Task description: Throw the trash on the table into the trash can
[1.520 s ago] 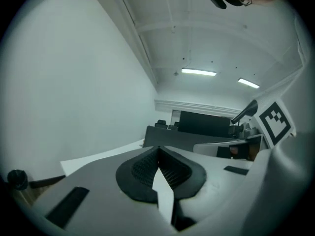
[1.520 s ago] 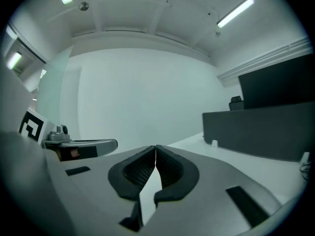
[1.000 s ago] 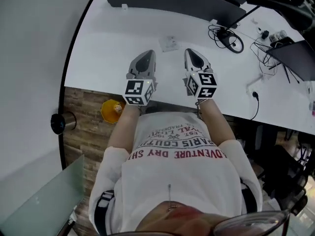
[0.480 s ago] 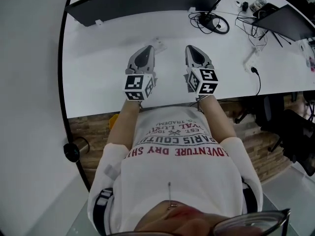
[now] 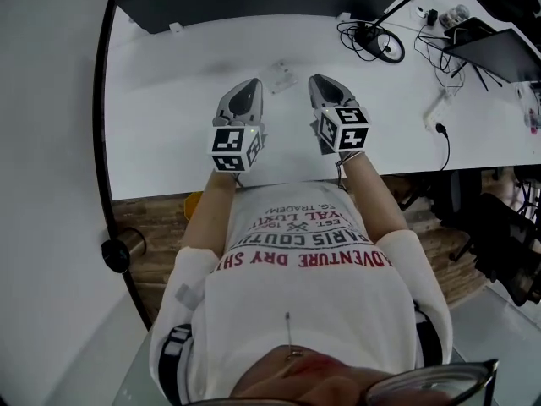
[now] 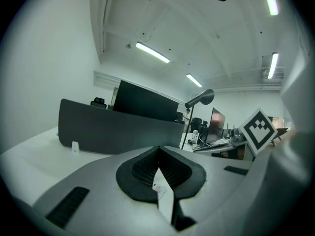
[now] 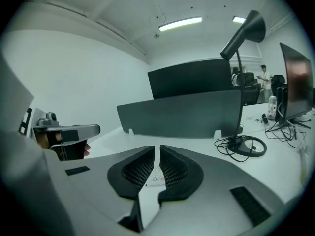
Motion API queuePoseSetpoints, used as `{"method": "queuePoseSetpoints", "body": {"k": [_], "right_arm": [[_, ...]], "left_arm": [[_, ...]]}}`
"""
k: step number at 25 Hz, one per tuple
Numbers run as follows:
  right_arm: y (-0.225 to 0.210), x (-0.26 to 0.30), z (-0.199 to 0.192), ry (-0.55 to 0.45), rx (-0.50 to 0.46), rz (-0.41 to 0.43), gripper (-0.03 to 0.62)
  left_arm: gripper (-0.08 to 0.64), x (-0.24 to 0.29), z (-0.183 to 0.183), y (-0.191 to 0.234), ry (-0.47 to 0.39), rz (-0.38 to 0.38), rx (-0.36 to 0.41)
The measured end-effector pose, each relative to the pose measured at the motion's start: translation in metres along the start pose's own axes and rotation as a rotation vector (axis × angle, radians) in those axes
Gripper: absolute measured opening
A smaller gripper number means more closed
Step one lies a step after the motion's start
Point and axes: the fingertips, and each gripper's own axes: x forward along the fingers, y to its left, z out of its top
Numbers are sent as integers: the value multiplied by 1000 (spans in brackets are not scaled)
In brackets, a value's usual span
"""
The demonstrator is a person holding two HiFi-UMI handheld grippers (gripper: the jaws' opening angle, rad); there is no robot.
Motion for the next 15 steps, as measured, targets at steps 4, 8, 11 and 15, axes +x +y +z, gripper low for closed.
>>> {"method": "queuePoseSetpoints", "body": {"k": [4, 8, 11, 15], "right_arm": [[21, 40, -14, 97, -35, 80, 155], [30, 81, -32, 191, -63, 126, 215], [26, 110, -51, 269, -61, 141, 259], [8, 144, -77, 375, -53, 128, 262]], "left_arm": [[22, -6, -11, 25, 20, 25, -45], [23, -5, -25, 49, 51, 48, -73], [23, -2, -41, 63, 89, 61, -95], [23, 1, -59, 77, 132, 74, -126]]}}
